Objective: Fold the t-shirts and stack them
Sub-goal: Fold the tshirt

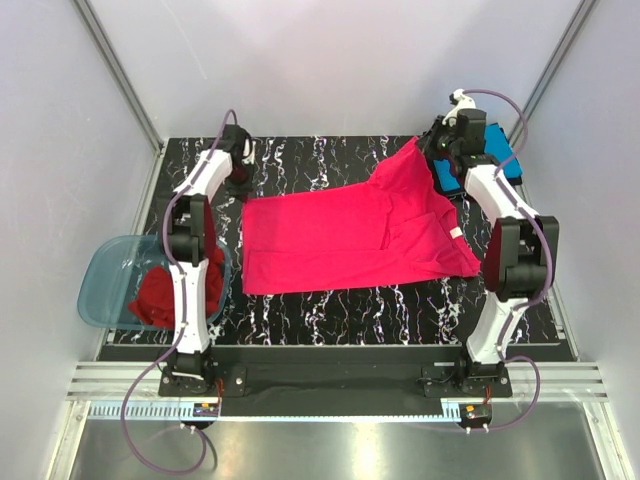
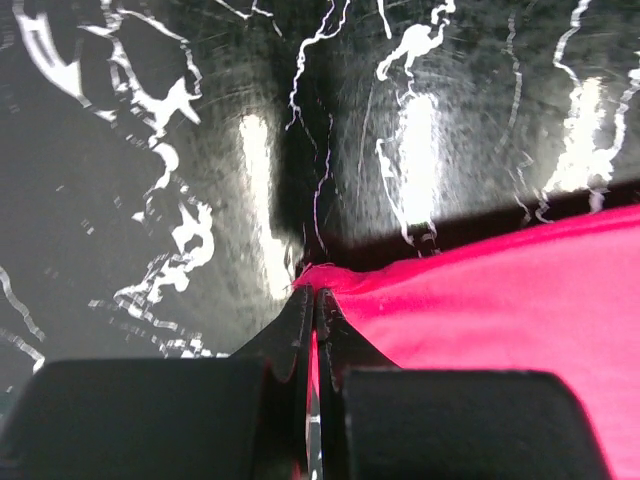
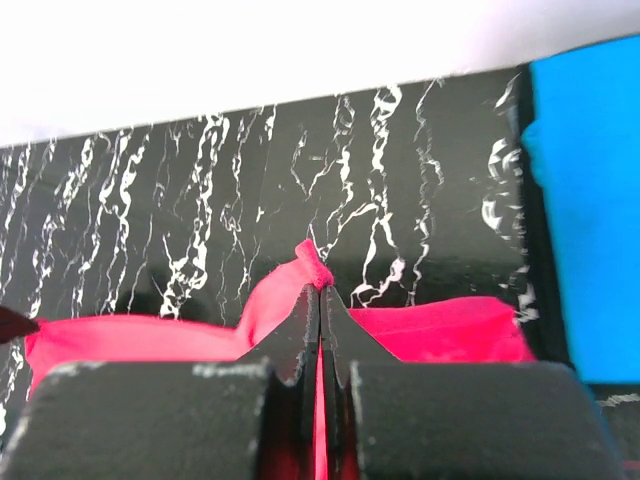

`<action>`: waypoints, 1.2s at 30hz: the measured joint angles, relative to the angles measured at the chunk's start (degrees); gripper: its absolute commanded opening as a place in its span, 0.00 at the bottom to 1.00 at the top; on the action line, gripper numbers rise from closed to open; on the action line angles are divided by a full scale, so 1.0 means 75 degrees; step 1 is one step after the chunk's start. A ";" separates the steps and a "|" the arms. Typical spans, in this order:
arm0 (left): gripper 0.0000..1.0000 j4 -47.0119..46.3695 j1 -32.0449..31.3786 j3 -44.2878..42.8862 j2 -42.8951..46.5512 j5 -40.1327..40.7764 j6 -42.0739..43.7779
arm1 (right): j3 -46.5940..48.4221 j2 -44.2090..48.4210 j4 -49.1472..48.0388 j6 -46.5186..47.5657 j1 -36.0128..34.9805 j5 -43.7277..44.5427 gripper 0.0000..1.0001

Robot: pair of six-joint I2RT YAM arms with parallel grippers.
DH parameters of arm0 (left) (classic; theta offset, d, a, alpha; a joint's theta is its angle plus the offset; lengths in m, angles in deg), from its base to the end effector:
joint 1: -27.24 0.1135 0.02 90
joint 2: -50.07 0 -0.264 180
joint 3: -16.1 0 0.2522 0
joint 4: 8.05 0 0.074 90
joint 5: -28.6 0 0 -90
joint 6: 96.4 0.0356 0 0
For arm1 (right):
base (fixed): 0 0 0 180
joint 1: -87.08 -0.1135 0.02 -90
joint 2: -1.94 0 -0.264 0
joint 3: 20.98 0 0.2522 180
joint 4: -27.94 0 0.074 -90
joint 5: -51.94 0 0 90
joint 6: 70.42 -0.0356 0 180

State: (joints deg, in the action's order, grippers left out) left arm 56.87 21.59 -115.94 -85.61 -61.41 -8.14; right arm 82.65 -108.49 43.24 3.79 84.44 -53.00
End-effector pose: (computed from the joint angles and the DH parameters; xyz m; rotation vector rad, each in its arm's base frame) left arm 0.4982 -0.0493 0.1799 0.0945 2.7664 -0.0340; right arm 0.4621 0.0305 0.2903 0.0527 1.9710 0.4660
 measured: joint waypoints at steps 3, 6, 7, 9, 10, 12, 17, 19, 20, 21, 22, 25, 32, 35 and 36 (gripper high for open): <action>0.00 -0.0041 0.0000 0.0242 0.0326 0.0038 -0.0108 | -0.0294 0.0516 -0.0020 0.0020 0.0044 0.0283 0.00; 0.00 -0.0187 0.0000 0.0723 0.0804 0.0114 -0.0239 | -0.0866 0.1157 -0.0067 0.0020 0.0093 0.0662 0.00; 0.00 -0.0221 0.0000 0.0845 0.0915 0.0119 -0.0256 | -0.1046 0.1349 -0.0055 0.0023 0.0108 0.0772 0.00; 0.00 -0.0326 0.0000 0.1113 0.1154 0.0111 -0.0329 | -0.1323 0.1623 -0.0058 0.0020 0.0157 0.0941 0.00; 0.00 -0.0411 0.0000 0.1268 0.1285 0.0105 -0.0379 | -0.1460 0.1751 -0.0061 0.0020 0.0187 0.1014 0.00; 0.00 -0.0522 0.0000 0.1507 0.1454 0.0087 -0.0431 | -0.1763 0.1976 -0.0085 0.0017 0.0242 0.1122 0.00; 0.00 -0.0784 -0.0003 0.2398 0.1979 0.0090 -0.0522 | -0.2774 0.2623 -0.0108 -0.0079 0.0268 0.1384 0.00; 0.00 -0.0903 -0.0012 0.2818 0.2209 0.0096 -0.0551 | -0.3223 0.2894 -0.0114 -0.0256 0.0268 0.1518 0.00; 0.00 -0.0912 -0.0029 0.2999 0.2323 0.0099 -0.0554 | -0.3436 0.3010 -0.0131 -0.0341 0.0268 0.1547 0.00; 0.00 -0.0927 -0.0047 0.3124 0.2398 0.0114 -0.0557 | -0.3602 0.3104 -0.0119 -0.0399 0.0268 0.1588 0.00; 0.00 -0.0970 -0.0085 0.3302 0.2498 0.0125 -0.0560 | -0.3838 0.3238 -0.0119 -0.0487 0.0268 0.1667 0.00; 0.00 -0.1023 -0.0175 0.3684 0.2707 0.0233 -0.0583 | -0.4371 0.3599 -0.0070 -0.0618 0.0268 0.1900 0.00; 0.00 -0.1125 -0.0478 0.4319 0.3293 0.0475 -0.0650 | -0.4893 0.3978 -0.0044 -0.0641 0.0274 0.2340 0.00; 0.00 -0.1137 -0.0635 0.4602 0.3500 0.0624 -0.0664 | -0.5138 0.4127 0.0029 -0.0656 0.0274 0.2541 0.00; 0.00 -0.1137 -0.0699 0.4680 0.3538 0.0682 -0.0667 | -0.5211 0.4185 0.0064 -0.0662 0.0274 0.2597 0.00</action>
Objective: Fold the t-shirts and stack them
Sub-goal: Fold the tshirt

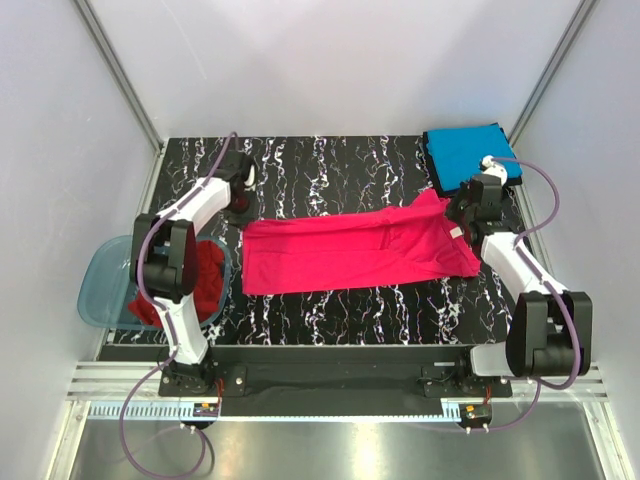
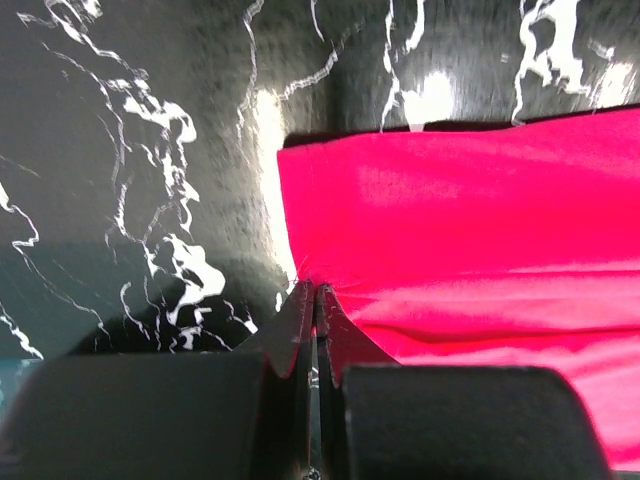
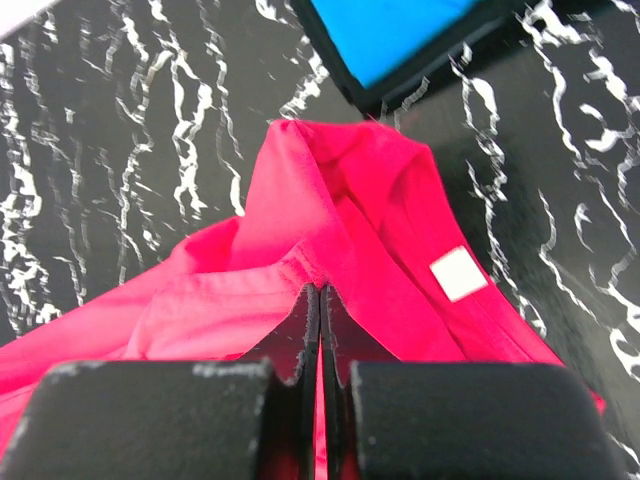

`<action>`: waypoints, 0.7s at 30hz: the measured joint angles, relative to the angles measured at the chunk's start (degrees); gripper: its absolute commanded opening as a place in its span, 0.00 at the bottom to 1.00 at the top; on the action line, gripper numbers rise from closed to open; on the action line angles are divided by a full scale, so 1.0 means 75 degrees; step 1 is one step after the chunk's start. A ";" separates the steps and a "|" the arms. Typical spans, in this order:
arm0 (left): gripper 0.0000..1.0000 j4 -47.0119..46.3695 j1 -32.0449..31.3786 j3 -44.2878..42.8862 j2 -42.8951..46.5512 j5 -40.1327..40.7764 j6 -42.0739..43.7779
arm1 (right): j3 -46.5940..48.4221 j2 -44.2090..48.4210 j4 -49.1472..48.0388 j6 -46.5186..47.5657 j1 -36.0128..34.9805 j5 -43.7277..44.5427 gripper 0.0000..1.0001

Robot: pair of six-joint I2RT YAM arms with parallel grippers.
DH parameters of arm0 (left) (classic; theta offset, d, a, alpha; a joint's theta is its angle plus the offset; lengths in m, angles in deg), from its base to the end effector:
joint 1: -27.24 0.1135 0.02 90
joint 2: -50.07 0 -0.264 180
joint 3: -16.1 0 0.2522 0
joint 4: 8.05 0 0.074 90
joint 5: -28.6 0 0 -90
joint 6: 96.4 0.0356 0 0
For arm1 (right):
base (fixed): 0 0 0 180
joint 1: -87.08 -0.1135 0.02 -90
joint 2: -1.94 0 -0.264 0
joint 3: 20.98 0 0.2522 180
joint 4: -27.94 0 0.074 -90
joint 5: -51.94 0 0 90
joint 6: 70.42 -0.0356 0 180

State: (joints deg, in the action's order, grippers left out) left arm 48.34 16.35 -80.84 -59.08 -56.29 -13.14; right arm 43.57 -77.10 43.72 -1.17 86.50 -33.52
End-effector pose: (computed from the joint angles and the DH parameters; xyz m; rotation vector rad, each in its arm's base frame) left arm 0.3866 -0.0711 0.2076 0.0766 2.7579 0.0418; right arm 0.3086 0.0003 0.2544 0.4148 2.0591 0.1413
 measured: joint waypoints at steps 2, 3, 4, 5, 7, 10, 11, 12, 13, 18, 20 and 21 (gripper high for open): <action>0.00 -0.0006 -0.0105 0.0128 0.0029 0.0117 -0.0003 | -0.0114 0.0131 0.0114 -0.0015 0.0000 0.0093 0.00; 0.00 -0.0006 -0.0149 0.0187 0.0032 0.0169 -0.0006 | -0.0178 0.0216 0.0131 -0.0017 0.0000 0.0128 0.00; 0.00 -0.0009 -0.0178 0.0239 0.0032 0.0207 -0.0026 | -0.0245 0.0315 0.0143 -0.0032 0.0000 0.0143 0.00; 0.00 -0.0009 -0.0219 0.0297 0.0032 0.0251 -0.0041 | -0.0312 0.0428 0.0152 -0.0044 0.0000 0.0175 0.00; 0.00 -0.0006 -0.0265 0.0399 0.0032 0.0332 -0.0058 | -0.0437 0.0656 0.0163 -0.0070 0.0000 0.0265 0.00; 0.00 0.0023 -0.0259 0.0446 0.0035 0.0414 -0.0085 | -0.0548 0.0860 0.0210 -0.0090 0.0000 0.0315 0.00; 0.00 0.0020 -0.0259 0.0446 0.0035 0.0428 -0.0090 | -0.0548 0.0889 0.0262 -0.0102 0.0000 0.0315 0.00; 0.00 0.0017 -0.0259 0.0449 0.0035 0.0446 -0.0093 | -0.0551 0.0898 0.0306 -0.0131 0.0000 0.0309 0.00; 0.00 0.0017 -0.0259 0.0458 0.0035 0.0469 -0.0099 | -0.0557 0.0903 0.0332 -0.0169 0.0000 0.0289 0.00; 0.07 0.0017 -0.0332 0.0463 0.0035 0.0554 -0.0108 | -0.1000 0.1014 0.0344 -0.0571 0.0000 -0.0017 0.02; 0.16 0.0047 -0.0402 0.0463 0.0035 0.0600 -0.0090 | -0.1233 0.1026 0.0443 -0.0723 0.0000 -0.0020 0.06; 0.23 0.0102 -0.0455 0.0463 0.0035 0.0653 -0.0093 | -0.1294 0.1026 0.0568 -0.0784 0.0000 -0.0023 0.15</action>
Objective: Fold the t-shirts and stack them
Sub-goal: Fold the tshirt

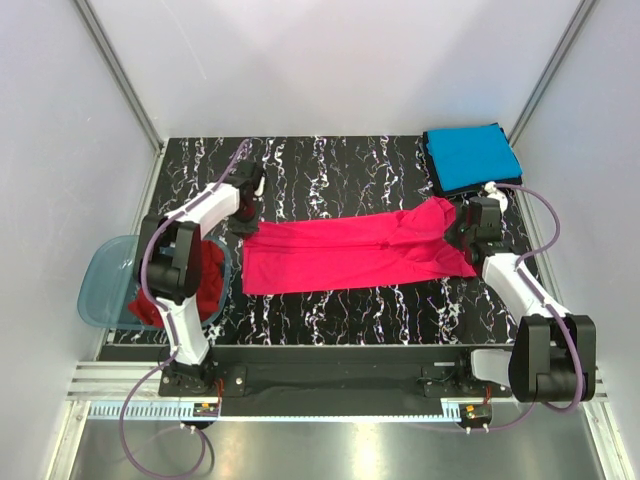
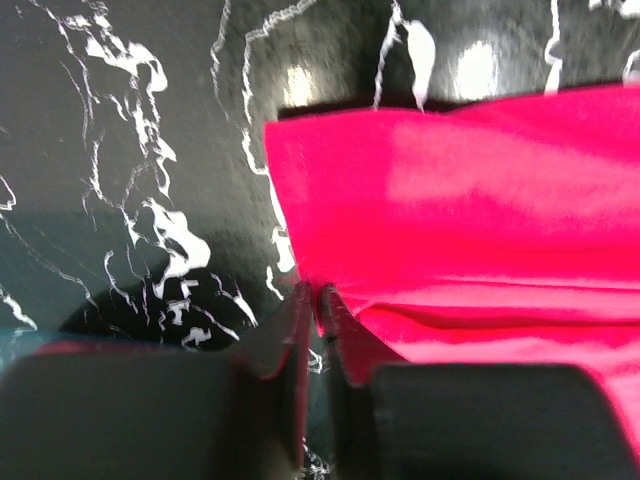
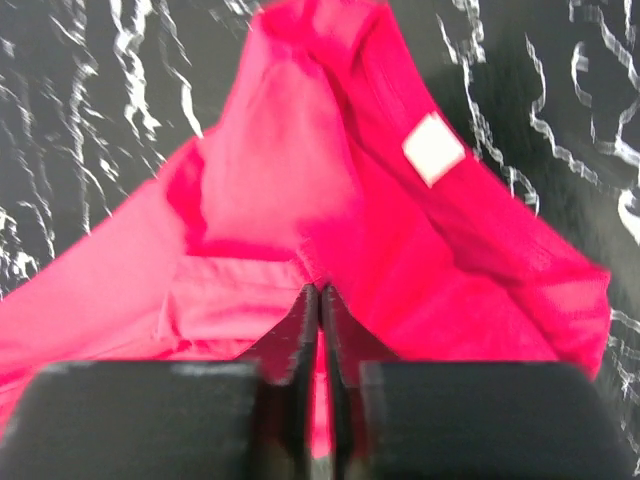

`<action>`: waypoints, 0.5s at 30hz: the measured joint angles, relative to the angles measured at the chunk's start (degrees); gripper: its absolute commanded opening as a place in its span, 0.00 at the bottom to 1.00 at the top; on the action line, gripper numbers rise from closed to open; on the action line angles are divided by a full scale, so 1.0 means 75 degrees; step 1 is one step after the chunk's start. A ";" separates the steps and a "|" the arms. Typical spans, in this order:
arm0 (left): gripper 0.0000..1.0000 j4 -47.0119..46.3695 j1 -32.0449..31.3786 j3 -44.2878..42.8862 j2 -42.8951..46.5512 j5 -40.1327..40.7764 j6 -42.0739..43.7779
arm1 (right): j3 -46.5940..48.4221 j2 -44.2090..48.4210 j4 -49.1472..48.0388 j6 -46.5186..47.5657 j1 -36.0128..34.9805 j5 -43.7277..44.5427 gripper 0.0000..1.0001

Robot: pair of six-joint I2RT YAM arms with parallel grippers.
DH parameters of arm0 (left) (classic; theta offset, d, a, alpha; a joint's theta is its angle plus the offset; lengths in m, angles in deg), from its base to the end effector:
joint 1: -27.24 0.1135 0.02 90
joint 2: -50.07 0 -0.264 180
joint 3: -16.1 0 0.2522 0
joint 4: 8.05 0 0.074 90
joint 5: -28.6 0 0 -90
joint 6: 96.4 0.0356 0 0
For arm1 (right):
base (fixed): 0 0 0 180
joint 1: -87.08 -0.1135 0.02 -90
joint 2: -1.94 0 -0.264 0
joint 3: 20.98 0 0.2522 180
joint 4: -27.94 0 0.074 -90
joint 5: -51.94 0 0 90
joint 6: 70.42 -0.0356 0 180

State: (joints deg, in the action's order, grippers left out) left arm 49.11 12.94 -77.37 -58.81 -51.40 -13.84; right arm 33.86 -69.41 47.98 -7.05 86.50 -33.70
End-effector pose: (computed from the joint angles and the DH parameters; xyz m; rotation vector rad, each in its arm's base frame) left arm 0.3709 -0.0882 0.1922 0.1303 2.8035 0.1600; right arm 0.2654 0.0000 0.2268 0.5398 2.1456 0.1801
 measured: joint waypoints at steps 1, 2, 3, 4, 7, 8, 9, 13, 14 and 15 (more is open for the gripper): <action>0.26 0.0108 -0.0070 0.0000 0.0006 0.0082 -0.0050 | -0.0032 0.0009 0.0131 -0.0073 0.0000 -0.0009 0.20; 0.29 0.0189 -0.0099 0.0000 0.0017 0.0122 -0.0067 | -0.0038 0.0035 0.0265 -0.0149 0.0000 -0.0015 0.25; 0.31 0.0300 -0.0149 0.0000 0.0050 0.0163 -0.0105 | -0.0035 0.0085 0.0385 -0.0204 0.0000 -0.0023 0.33; 0.32 0.0402 -0.0189 0.0003 0.0108 0.0184 -0.0140 | -0.0038 0.0219 0.0597 -0.0335 0.0000 -0.0020 0.36; 0.34 0.0705 -0.0248 -0.0032 0.0434 0.0239 -0.0227 | -0.0029 0.0676 0.0985 -0.0551 0.0000 -0.0017 0.40; 0.34 0.0860 -0.0294 -0.0131 0.0545 0.0236 -0.0248 | -0.0003 0.0831 0.1078 -0.0638 0.0000 -0.0052 0.40; 0.34 0.0953 -0.0312 -0.0248 0.0618 0.0230 -0.0254 | 0.0067 0.0933 0.1169 -0.0726 0.0000 -0.0076 0.40; 0.35 0.0985 -0.0551 -0.1029 0.0697 -0.0149 -0.0283 | 0.0562 0.0702 0.1218 -0.1026 0.0000 -0.0396 0.39; 0.34 0.0938 -0.0638 -0.1148 0.0679 -0.0376 -0.0286 | 0.0720 0.0484 0.1163 -0.1061 0.0000 -0.0557 0.39; 0.34 0.0889 -0.0711 -0.1236 0.0647 -0.0574 -0.0289 | 0.0915 0.0128 0.1110 -0.1064 0.0003 -0.0764 0.39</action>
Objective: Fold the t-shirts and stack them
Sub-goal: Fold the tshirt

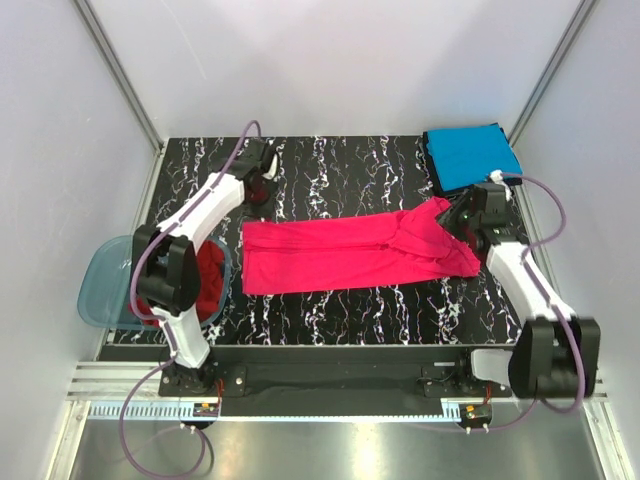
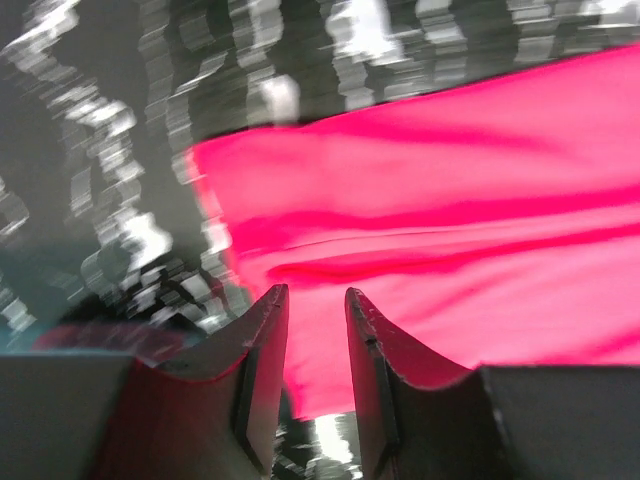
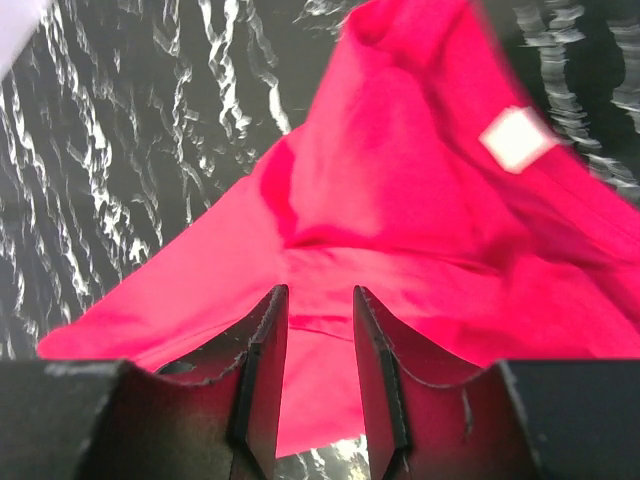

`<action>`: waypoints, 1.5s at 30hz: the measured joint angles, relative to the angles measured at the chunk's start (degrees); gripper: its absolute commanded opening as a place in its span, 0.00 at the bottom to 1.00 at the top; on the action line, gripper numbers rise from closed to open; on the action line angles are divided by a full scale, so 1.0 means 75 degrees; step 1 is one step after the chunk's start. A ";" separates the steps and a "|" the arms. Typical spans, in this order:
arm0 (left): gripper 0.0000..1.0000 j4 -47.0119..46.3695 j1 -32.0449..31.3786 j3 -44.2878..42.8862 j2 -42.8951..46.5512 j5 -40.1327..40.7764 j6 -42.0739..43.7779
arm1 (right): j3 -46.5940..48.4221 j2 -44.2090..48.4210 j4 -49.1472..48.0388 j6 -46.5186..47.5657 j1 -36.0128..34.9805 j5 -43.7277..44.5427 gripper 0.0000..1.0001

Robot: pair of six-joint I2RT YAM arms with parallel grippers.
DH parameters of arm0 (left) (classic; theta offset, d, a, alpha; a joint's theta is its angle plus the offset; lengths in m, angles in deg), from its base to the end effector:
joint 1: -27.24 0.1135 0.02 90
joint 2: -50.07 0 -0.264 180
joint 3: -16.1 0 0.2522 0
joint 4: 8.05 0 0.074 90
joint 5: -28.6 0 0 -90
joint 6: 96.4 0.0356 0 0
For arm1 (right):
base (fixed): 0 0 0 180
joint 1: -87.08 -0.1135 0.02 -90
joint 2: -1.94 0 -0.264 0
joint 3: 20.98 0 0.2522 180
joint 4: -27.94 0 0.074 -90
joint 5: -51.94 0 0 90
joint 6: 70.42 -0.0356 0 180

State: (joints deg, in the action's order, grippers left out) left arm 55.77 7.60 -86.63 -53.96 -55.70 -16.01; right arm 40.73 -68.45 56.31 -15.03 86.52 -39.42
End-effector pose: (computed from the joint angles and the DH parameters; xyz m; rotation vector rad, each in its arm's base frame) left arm 0.3611 -0.1251 0.2646 0.2062 2.6891 -0.0203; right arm 0.2682 0.0035 0.2581 0.6437 2.1473 0.3627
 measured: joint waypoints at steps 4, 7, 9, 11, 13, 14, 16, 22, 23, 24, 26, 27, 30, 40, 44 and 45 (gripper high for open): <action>0.35 -0.0137 -0.0239 -0.0087 -0.0458 -0.0428 -0.0052 | 0.1032 -0.1798 -0.0058 0.0303 -0.0003 -0.1017 0.40; 0.36 -0.0140 -0.0239 -0.0070 -0.1081 -0.0443 -0.0111 | 0.1827 -0.3185 -0.0006 0.0813 -0.0006 -0.1990 0.40; 0.36 -0.0140 -0.0207 0.0003 -0.1480 -0.0423 -0.0172 | 0.2203 -0.3841 0.0125 0.1110 -0.0012 -0.2532 0.40; 0.36 -0.0102 -0.0192 0.0102 -0.1749 -0.0408 -0.0219 | 0.2425 -0.4264 0.0254 0.1355 -0.0035 -0.2882 0.41; 0.36 -0.0058 -0.0181 0.0184 -0.1918 -0.0385 -0.0265 | 0.2509 -0.4468 0.0350 0.1574 -0.0076 -0.3092 0.41; 0.36 -0.0041 -0.0181 0.0181 -0.1926 -0.0373 -0.0277 | 0.2538 -0.4508 0.0431 0.1682 -0.0111 -0.3153 0.41; 0.36 -0.0050 -0.0181 0.0181 -0.1909 -0.0323 -0.0300 | 0.2582 -0.4520 0.0533 0.1888 -0.0219 -0.3177 0.42; 0.38 -0.0044 -0.0192 0.0181 -0.1818 -0.0300 -0.0300 | 0.2804 -0.4864 0.0650 0.2311 -0.0641 -0.3284 0.41; 0.38 -0.0035 -0.0210 0.0181 -0.1757 -0.0312 -0.0294 | 0.2806 -0.4940 0.0664 0.2343 -0.0708 -0.3258 0.41; 0.38 -0.0026 -0.0224 0.0181 -0.1670 -0.0321 -0.0291 | 0.2806 -0.4978 0.0702 0.2366 -0.0766 -0.3229 0.40; 0.39 -0.0017 -0.0245 0.0181 -0.1445 -0.0306 -0.0289 | 0.2804 -0.4995 0.0848 0.2393 -0.0915 -0.3136 0.38; 0.39 -0.0015 -0.0268 0.0184 -0.1262 -0.0291 -0.0291 | 0.2795 -0.4975 0.0883 0.2390 -0.0979 -0.3110 0.38; 0.39 -0.0029 -0.0300 0.0184 -0.0746 -0.0268 -0.0294 | 0.2530 -0.4739 0.0924 0.2372 -0.1137 -0.2984 0.36; 0.42 -0.0312 -0.0699 0.0195 -0.0149 -0.0682 -0.0495 | 0.1003 -0.2882 0.1064 0.1341 -0.1947 -0.2495 0.31; 0.44 -0.0740 -0.0973 0.0414 -0.0003 -0.1346 -0.0804 | 0.0286 -0.2084 0.1300 0.0970 -0.2075 -0.2130 0.32; 0.44 -0.0918 -0.1032 0.0539 0.0082 -0.1562 -0.0933 | 0.0224 -0.1813 0.1445 0.0889 -0.2075 -0.1923 0.34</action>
State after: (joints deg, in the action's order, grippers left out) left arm 48.89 -0.13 -82.59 -53.35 -67.42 -23.00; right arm 42.41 -82.04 67.15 -8.36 70.96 -53.85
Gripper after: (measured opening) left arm 0.432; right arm 0.313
